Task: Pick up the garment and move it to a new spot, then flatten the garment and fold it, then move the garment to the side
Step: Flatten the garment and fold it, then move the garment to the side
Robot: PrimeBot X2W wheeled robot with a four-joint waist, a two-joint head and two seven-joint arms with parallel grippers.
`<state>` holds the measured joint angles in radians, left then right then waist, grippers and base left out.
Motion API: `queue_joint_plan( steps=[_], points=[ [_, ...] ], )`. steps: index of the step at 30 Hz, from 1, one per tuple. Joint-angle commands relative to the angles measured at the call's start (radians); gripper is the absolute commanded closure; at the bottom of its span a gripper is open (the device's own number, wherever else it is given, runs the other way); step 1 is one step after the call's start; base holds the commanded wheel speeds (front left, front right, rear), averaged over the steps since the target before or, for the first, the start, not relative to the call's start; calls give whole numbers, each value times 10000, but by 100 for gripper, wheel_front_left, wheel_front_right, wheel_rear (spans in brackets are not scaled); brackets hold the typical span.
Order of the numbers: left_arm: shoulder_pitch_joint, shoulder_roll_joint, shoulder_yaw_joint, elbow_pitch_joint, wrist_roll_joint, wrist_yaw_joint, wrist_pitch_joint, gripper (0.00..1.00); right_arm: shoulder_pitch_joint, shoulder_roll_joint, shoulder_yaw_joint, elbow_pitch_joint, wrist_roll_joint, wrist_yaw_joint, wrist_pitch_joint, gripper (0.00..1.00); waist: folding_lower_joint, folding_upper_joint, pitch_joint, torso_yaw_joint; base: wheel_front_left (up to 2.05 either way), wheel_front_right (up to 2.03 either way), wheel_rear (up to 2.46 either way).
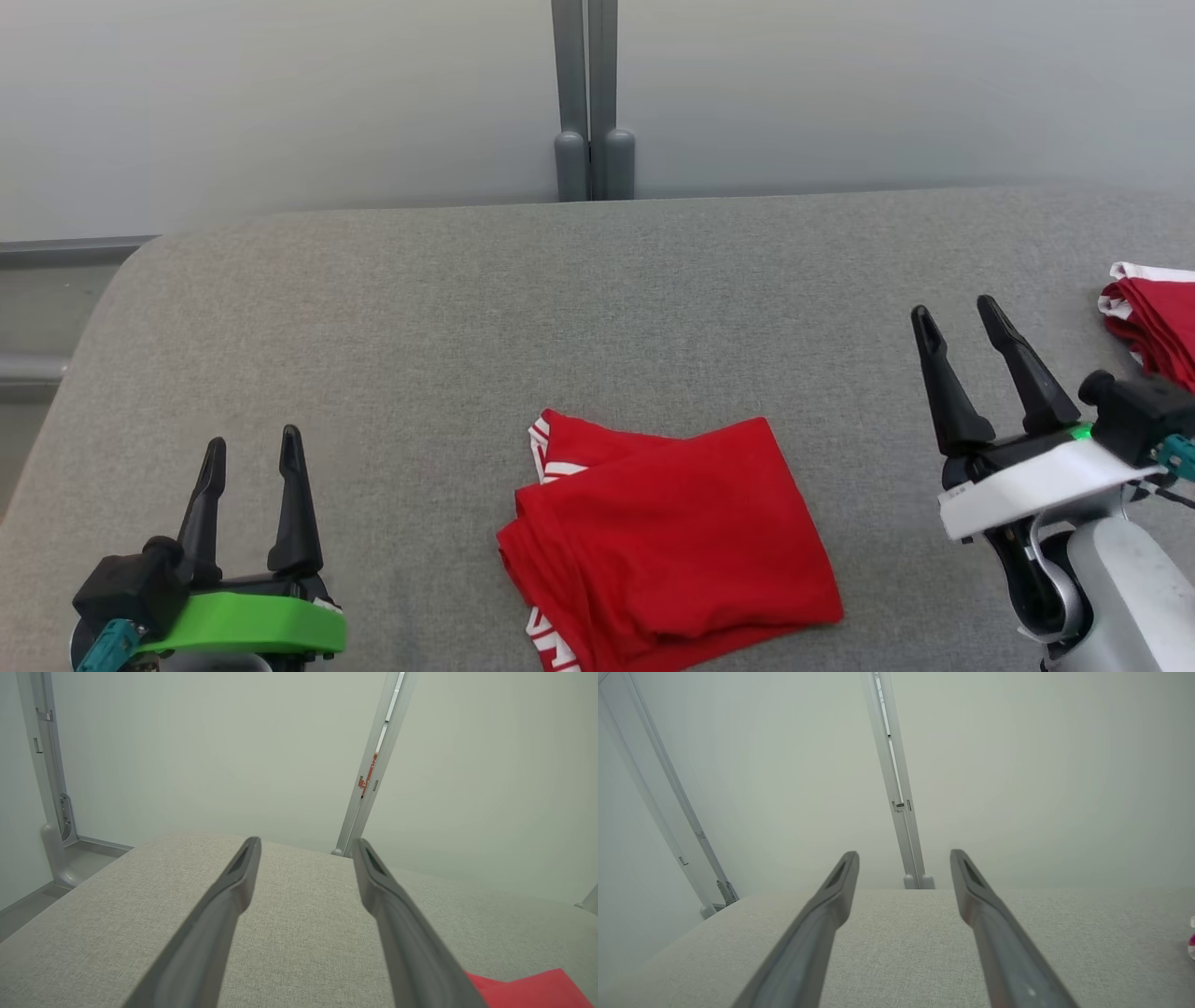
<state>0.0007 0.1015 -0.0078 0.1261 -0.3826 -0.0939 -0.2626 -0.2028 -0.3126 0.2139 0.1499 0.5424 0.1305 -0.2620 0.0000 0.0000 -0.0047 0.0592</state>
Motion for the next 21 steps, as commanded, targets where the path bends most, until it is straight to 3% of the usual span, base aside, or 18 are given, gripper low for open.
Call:
queue_joint_plan(
  steps=[1,9,21],
  points=[
    [33,-59,21,4,67,-53,-24,0,304,182,-329,-125,-298,5,-28,0,0,0,-27,-152,0,0,0],
    [62,-175,60,137,203,-149,-23,0,1301,842,-1385,-241,-1428,5,-28,0,0,0,-5,-421,0,0,0],
    [-88,-282,74,289,442,-261,-23,0,1277,978,-1352,11,-1587,5,-29,0,0,0,94,-465,0,0,0]
  ],
)
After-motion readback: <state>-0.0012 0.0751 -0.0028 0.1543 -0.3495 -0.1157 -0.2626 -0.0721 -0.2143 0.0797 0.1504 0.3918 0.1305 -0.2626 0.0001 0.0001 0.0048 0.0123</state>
